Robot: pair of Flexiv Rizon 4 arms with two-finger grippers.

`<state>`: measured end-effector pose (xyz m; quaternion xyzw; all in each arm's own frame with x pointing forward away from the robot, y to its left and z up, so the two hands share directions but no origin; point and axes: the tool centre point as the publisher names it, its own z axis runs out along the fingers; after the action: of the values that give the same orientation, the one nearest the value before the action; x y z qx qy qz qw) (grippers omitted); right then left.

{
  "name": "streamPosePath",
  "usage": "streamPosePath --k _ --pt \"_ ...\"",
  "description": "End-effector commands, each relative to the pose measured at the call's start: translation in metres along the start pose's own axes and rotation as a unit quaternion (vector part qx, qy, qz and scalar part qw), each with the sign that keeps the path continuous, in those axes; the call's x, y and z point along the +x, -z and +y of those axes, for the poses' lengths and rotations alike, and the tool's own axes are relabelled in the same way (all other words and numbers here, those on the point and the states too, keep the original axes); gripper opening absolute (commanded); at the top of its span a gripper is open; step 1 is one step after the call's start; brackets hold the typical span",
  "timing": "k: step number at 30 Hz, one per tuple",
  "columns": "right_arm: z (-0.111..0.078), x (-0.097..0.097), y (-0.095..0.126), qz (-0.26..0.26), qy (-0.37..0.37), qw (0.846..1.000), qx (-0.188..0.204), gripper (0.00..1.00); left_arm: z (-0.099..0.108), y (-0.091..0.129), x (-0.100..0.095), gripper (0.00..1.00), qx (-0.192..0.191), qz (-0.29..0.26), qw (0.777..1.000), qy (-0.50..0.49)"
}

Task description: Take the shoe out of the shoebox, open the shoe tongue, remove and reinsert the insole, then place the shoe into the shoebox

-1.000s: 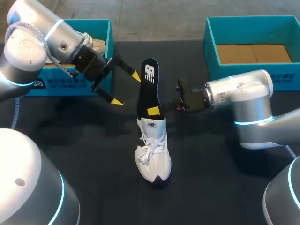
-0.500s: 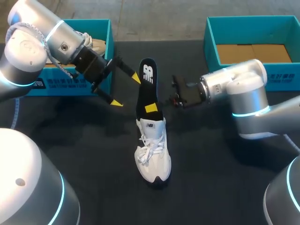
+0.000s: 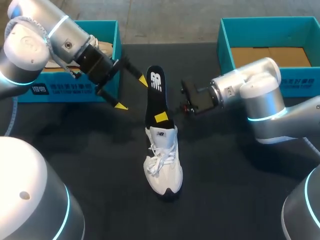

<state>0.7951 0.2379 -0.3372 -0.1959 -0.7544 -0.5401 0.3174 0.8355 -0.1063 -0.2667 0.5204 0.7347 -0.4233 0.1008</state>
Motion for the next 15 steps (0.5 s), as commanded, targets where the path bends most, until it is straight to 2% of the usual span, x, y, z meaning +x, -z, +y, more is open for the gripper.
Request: streamPosePath --k 1,5,15 --pt "-0.006 0.002 -0.003 -0.003 -0.003 1.0 -0.001 0.0 0.004 0.003 -0.007 1.0 0.004 0.023 1.0 -0.006" --pt "-0.01 0.003 -0.006 -0.004 -0.009 1.0 0.002 0.0 0.006 0.004 -0.011 1.0 0.002 0.044 0.999 -0.01" --pt "-0.016 0.002 -0.016 0.001 -0.017 1.0 0.008 0.0 0.008 0.002 -0.02 1.0 0.005 0.046 0.999 -0.015"
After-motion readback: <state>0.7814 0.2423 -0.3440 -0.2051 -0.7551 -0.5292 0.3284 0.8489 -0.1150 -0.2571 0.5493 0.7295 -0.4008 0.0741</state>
